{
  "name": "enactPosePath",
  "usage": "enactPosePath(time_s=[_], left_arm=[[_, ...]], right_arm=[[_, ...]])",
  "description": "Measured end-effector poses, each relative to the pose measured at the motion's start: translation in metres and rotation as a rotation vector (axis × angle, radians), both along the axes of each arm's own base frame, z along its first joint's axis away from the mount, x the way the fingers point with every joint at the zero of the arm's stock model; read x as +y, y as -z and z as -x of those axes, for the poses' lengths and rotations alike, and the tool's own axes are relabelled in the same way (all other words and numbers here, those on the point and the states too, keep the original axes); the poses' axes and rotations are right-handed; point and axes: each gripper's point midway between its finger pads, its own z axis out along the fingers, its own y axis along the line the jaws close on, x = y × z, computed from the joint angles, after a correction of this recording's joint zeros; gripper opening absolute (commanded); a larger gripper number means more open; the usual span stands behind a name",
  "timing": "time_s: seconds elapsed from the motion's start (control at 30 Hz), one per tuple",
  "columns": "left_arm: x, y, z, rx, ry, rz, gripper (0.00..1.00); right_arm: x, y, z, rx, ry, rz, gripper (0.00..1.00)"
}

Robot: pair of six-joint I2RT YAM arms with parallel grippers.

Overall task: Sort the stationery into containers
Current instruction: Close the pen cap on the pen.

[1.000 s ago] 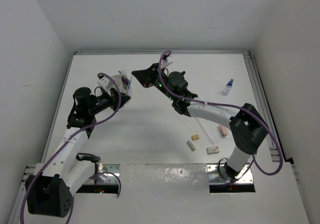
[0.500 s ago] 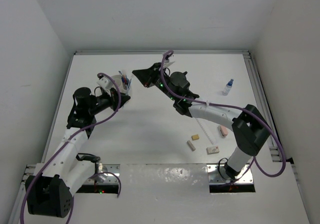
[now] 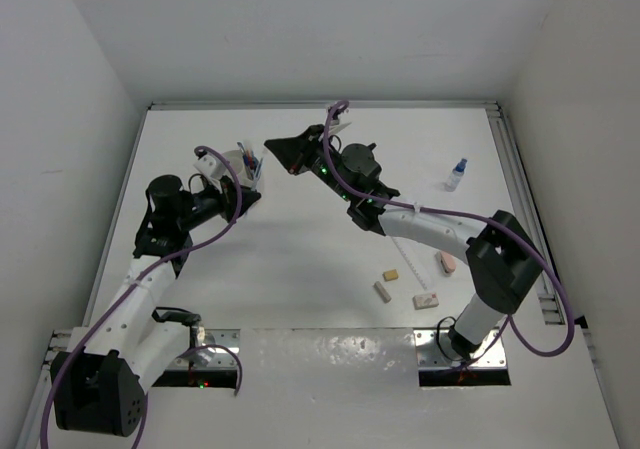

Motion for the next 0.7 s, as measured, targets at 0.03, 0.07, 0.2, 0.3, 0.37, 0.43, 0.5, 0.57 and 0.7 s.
enactPosePath(time_s=[0.03, 0.07, 0.2, 0.3, 0.37, 0.43, 0.5, 0.57, 0.7], left_arm=[[0.0, 0.0, 0.0, 0.0, 0.0, 0.0, 0.0], [0.0, 0.0, 0.0, 0.0, 0.0, 0.0, 0.0], [0.0, -0.0001, 0.0, 0.0, 0.0, 0.0, 0.0], [0.0001, -0.0003, 0.0, -0.001, -0.001, 0.0, 0.0], [0.0001, -0.0006, 0.0001, -0.002, -0.001, 0.0, 0.0], [0.0001, -0.0013, 0.0004, -0.005, -0.001, 0.0, 0.0], [0.0001, -0.0018, 0.0005, -0.007, -0.001, 0.0, 0.0], [0.0001, -0.0018, 0.0006, -0.007, -0.001, 0.001, 0.0], [0.0002, -0.0008, 0.001, -0.002, -0.001, 0.0, 0.0]], right_arm=[[0.0, 0.0, 0.0, 0.0, 0.0, 0.0, 0.0], [0.0, 0.0, 0.0, 0.0, 0.0, 0.0, 0.0], [0.0005, 0.0002, 0.0004, 0.0, -0.001, 0.0, 0.0], [0.0021, 0.0007, 0.0021, 0.001, -0.006, 0.001, 0.0], [0.003, 0.0007, 0.0032, 0.001, -0.009, 0.001, 0.0], [0.0041, 0.0009, 0.0044, 0.001, -0.013, 0.001, 0.0], [0.0046, 0.0018, 0.0045, 0.003, -0.014, 0.003, 0.0], [0.0052, 0.0038, 0.004, 0.005, -0.014, 0.005, 0.0], [0.0066, 0.0089, 0.0027, 0.014, -0.014, 0.011, 0.0]])
